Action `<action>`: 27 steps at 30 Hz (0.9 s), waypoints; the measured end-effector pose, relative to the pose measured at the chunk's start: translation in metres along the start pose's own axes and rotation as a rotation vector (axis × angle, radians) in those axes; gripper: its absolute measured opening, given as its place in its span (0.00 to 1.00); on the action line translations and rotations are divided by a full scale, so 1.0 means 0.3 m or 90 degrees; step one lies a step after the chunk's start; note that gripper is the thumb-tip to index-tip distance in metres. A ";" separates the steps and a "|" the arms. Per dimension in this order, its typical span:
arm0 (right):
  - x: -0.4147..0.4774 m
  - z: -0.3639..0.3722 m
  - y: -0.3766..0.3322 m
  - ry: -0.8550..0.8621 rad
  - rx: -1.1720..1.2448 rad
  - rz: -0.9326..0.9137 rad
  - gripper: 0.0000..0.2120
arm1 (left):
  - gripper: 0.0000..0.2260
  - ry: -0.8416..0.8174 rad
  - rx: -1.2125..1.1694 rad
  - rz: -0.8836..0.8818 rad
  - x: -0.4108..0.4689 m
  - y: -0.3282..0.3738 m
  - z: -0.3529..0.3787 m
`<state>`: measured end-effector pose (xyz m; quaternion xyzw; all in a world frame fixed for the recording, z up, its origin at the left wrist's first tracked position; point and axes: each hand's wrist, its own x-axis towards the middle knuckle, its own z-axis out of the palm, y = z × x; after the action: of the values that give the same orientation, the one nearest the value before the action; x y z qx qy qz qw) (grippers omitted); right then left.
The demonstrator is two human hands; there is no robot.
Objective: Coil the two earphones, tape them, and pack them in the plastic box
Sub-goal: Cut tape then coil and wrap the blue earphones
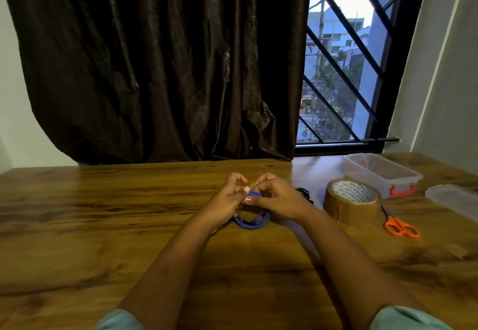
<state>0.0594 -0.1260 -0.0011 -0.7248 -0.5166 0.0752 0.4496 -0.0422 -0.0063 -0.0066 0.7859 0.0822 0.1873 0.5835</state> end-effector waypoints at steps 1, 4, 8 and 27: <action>0.002 0.004 -0.002 0.008 -0.002 -0.004 0.10 | 0.04 0.005 0.003 -0.002 0.005 -0.003 -0.003; 0.009 0.005 0.006 0.074 0.049 0.013 0.08 | 0.06 0.040 -0.024 0.013 0.016 -0.004 -0.003; 0.012 0.012 0.026 0.145 0.120 0.066 0.08 | 0.04 0.056 -0.029 0.009 0.022 -0.013 0.000; 0.023 0.020 -0.033 0.189 0.169 0.037 0.12 | 0.08 0.287 0.281 -0.023 0.016 -0.034 0.025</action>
<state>0.0522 -0.1163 0.0050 -0.6767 -0.4092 0.0476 0.6102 -0.0340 -0.0081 -0.0171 0.8306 0.2626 0.3241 0.3689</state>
